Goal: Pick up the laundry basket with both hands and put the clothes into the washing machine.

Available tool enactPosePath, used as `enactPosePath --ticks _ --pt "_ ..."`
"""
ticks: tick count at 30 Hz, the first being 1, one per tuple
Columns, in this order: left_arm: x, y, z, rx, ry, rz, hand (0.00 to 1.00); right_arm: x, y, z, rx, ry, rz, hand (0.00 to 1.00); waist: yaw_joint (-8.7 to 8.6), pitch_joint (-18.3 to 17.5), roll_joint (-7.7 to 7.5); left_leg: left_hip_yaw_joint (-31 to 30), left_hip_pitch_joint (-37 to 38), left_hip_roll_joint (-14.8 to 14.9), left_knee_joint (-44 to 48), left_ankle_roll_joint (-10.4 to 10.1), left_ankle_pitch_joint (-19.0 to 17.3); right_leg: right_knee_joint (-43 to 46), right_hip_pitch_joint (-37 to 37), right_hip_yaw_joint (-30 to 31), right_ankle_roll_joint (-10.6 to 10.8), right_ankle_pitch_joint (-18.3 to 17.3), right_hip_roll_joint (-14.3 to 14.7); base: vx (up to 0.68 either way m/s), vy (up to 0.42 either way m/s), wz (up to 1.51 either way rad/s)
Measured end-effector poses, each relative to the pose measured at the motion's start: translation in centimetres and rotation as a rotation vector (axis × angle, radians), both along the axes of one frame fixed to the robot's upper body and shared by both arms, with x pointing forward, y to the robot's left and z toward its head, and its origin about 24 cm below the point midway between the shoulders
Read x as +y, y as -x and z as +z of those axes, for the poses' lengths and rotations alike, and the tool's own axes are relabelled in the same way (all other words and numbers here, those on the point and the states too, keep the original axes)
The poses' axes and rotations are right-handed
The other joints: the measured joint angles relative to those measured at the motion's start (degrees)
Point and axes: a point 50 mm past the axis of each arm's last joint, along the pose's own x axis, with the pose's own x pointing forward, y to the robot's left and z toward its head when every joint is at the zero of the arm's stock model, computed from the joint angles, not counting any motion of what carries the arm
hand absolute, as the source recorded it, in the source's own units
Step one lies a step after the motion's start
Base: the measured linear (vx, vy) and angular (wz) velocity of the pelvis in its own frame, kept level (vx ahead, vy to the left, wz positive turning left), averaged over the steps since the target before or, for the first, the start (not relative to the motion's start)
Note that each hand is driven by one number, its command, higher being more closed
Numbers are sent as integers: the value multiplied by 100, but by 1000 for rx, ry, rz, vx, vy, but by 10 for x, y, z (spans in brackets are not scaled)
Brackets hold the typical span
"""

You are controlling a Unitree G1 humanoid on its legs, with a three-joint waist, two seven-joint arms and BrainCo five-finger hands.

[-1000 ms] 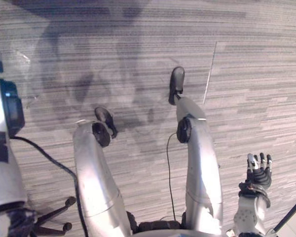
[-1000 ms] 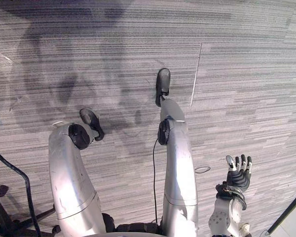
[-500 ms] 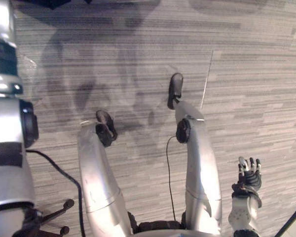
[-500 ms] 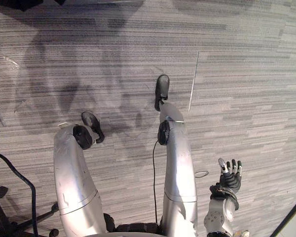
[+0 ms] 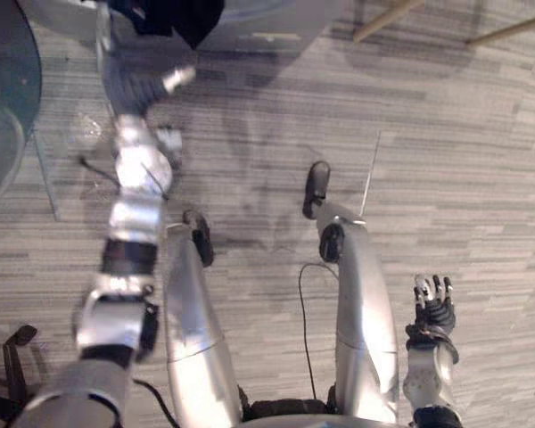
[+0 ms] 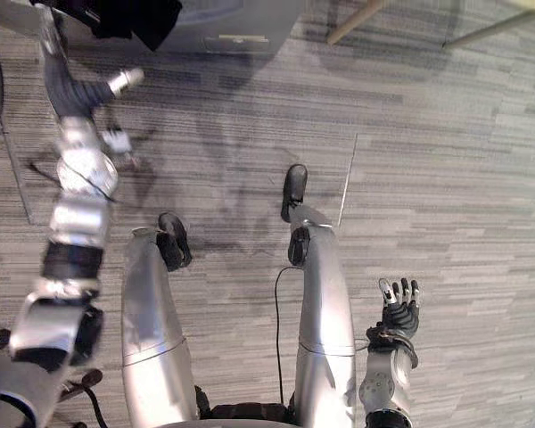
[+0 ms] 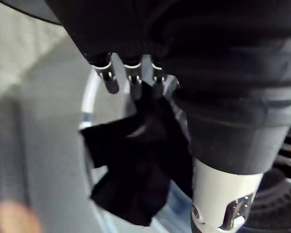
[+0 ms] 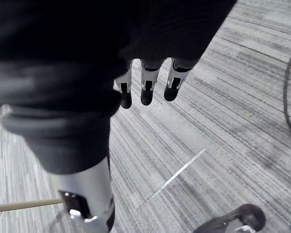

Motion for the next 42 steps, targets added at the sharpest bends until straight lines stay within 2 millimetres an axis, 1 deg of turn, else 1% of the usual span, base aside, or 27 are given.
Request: enactPosePath --ticks 1,3,4,6,7,9,10,12,13,15,17,18,19,20,21,22,23,24,25,26,28,30,31,32,36,40,42 --pt "-3 2 -13 29 47 -5 0 0 0 0 2 0 -2 0 28 -12 -7 -5 106 -2 -82 -31 16 13 69 -27 -34 -61 -24 65 -107 42" --pt "-12 13 -64 153 175 5 0 2 1 -2 24 4 -11 0 94 -103 -5 -76 531 -63 -491 -177 161 42 395 -130 -143 -271 -100 56 -132 48" --pt "-12 18 -76 188 203 12 0 2 1 -2 26 6 -13 0 88 -154 3 -107 629 -105 -610 -212 211 45 464 -177 -168 -320 -138 60 -183 55" --pt "-12 36 -118 300 310 40 0 3 3 -5 59 1 -36 0 122 -385 -3 -136 1096 -177 -1148 -283 403 -15 812 -316 -283 -479 -240 55 -163 53" --pt "-12 40 -125 322 325 48 0 3 3 -5 61 1 -39 0 132 -385 -3 -135 1261 -198 -1292 -311 457 -32 955 -342 -315 -518 -268 89 -179 44" --pt "-7 57 -154 402 369 91 0 4 4 -6 76 -3 -44 0 232 -420 0 -135 1945 -201 -1848 -332 635 -197 1521 -460 -397 -619 -280 98 -186 32" --pt "-8 61 -163 430 385 98 0 5 4 -8 84 -4 -44 0 236 -476 7 -135 2061 -202 -1985 -319 698 -247 1630 -499 -408 -634 -290 79 -145 34" --pt "-4 78 -195 548 407 138 0 8 7 -14 123 -4 -34 0 235 -599 0 -140 2581 -250 -2495 -275 851 -427 2082 -635 -436 -695 -402 104 -130 39" --pt "-6 89 -214 624 444 144 0 11 11 -19 153 -3 -19 0 237 -617 2 -146 2971 -313 -2787 -265 956 -517 2420 -689 -464 -731 -469 91 -82 37" --pt "-9 104 -239 720 492 141 0 16 20 -29 210 -7 4 0 238 -682 11 -145 3446 -359 -3127 -303 1026 -617 2838 -739 -450 -789 -523 68 -56 29" --pt "-13 133 -278 897 544 129 0 23 40 -52 345 -37 43 0 234 -982 45 -124 4095 -406 -3665 -299 1187 -892 3441 -853 -411 -812 -589 92 -41 24" --pt "-14 142 -287 945 556 127 0 26 46 -58 384 -47 54 0 237 -1071 44 -114 4286 -413 -3814 -299 1218 -979 3614 -874 -391 -812 -595 145 -18 23" --pt "-14 162 -307 1037 610 111 0 34 61 -73 475 -78 85 0 227 -1281 57 -65 4868 -426 -4301 -230 1339 -1278 4197 -973 -326 -802 -622 106 -2 18" --pt "-14 168 -313 1068 627 104 0 36 67 -77 502 -82 103 0 227 -1384 76 -45 5063 -426 -4481 -220 1380 -1396 4384 -996 -283 -791 -629 128 14 19" --pt "-14 177 -321 1108 661 93 0 40 75 -83 539 -86 132 0 227 -1578 90 35 5346 -428 -4777 -128 1465 -1599 4636 -1015 -239 -766 -628 137 38 5" --pt "-17 198 -335 1189 693 75 0 44 85 -89 593 -75 182 0 222 -1964 151 255 5906 -434 -5372 76 1608 -2049 5093 -1039 -109 -685 -589 199 43 -5" --pt "-19 205 -341 1235 708 50 0 45 90 -93 619 -57 229 0 222 -2128 230 413 6256 -429 -5708 173 1691 -2360 5419 -1072 -7 -617 -553 212 75 -4" --pt "-24 215 -347 1283 732 31 0 37 97 -95 657 -28 254 0 214 -2343 311 530 6486 -420 -5983 230 1802 -2697 5692 -1142 87 -512 -549 193 117 5" --pt "-27 223 -351 1310 757 31 0 37 105 -99 693 -29 274 0 213 -2546 378 589 6621 -423 -6158 229 1881 -2945 5876 -1166 130 -397 -531 217 194 11" --pt "-29 233 -356 1332 793 36 0 37 114 -104 735 -42 293 0 224 -2774 443 677 6809 -429 -6341 152 1975 -3257 6119 -1185 223 -247 -515 201 194 8" --pt "-30 245 -360 1363 825 43 0 36 123 -109 788 -53 309 0 220 -3012 519 727 7040 -505 -6505 60 2045 -3718 6481 -1200 332 -17 -523 193 219 4" --pt "-31 255 -365 1407 838 43 0 36 132 -115 843 -78 304 0 210 -3292 555 772 7125 -621 -6590 36 2094 -4367 6819 -1211 431 323 -538 163 188 2" --pt "-30 256 -365 1416 835 38 0 35 135 -116 857 -79 305 0 209 -3347 560 780 7159 -666 -6598 39 2093 -4562 6920 -1204 466 423 -541 198 163 0" --pt "-26 260 -367 1450 803 27 0 34 139 -118 886 -84 305 0 198 -3365 491 782 7250 -764 -6627 78 2075 -4954 7153 -1162 494 657 -551 191 141 0" --pt "-13 266 -367 1526 666 -29 0 43 147 -125 951 -131 346 0 78 -3407 354 768 7435 -878 -6640 96 2063 -5487 7559 -1140 493 851 -540 150 54 6" --pt "-12 266 -368 1552 630 -48 0 42 145 -125 958 -121 369 0 61 -3395 382 765 7542 -894 -6554 107 2057 -5602 7751 -1123 482 857 -516 38 -18 -2" --pt "-16 266 -368 1561 626 -64 0 38 142 -124 945 -122 357 0 48 -3344 478 724 7590 -853 -6545 201 1996 -5607 7803 -1112 447 835 -463 -28 -32 -4"
